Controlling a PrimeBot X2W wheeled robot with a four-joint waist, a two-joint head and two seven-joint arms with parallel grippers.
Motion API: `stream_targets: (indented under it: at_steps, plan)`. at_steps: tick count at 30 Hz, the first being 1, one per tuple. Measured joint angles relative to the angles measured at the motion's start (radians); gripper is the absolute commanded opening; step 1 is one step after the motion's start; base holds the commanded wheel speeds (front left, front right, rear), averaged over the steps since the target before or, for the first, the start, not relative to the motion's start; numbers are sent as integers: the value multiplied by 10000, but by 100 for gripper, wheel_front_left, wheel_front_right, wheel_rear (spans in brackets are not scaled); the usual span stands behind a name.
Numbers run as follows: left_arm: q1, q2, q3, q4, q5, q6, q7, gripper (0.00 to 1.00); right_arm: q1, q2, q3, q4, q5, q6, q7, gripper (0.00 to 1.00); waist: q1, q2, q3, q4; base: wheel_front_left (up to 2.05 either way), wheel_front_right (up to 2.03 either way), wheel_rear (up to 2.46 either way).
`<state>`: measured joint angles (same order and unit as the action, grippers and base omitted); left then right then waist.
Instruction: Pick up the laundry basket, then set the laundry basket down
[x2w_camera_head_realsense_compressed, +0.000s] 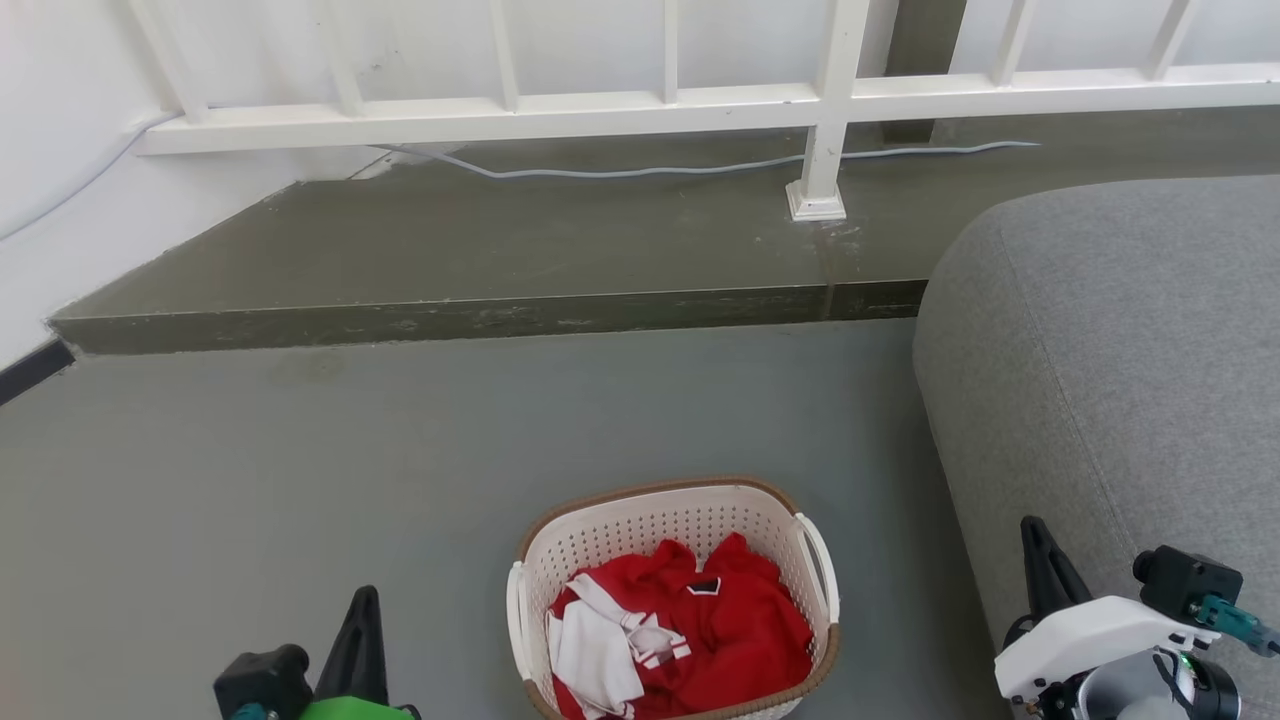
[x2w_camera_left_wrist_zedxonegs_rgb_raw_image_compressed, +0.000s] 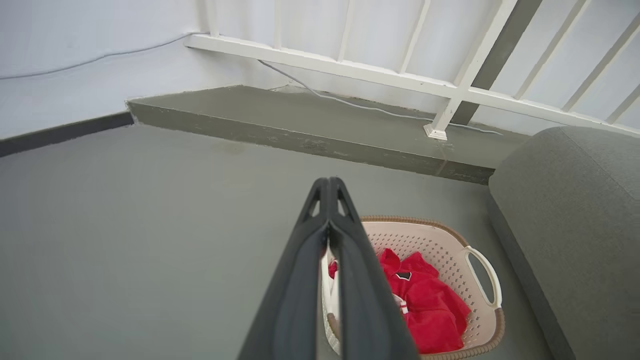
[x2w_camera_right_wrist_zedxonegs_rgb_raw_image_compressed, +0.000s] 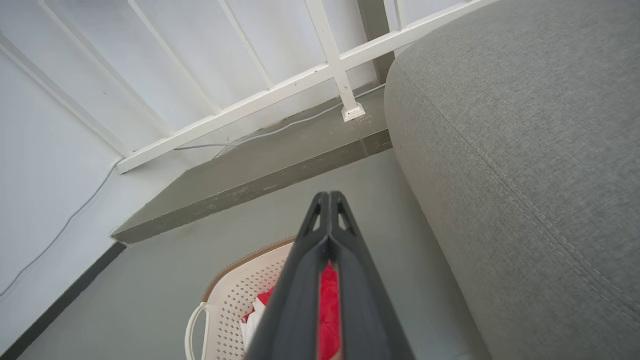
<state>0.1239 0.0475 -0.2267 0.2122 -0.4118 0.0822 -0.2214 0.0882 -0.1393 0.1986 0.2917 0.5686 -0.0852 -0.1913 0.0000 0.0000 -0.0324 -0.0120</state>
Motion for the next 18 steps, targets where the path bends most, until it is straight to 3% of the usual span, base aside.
stream_targets:
  at_steps: [18]
  plan:
    - [-76, 6, 600, 4, -2679, -313, 640, 0, -247, 198, -683, -33, 2025, 416, 619, 0, 0, 0, 78, 14, 0, 0, 0]
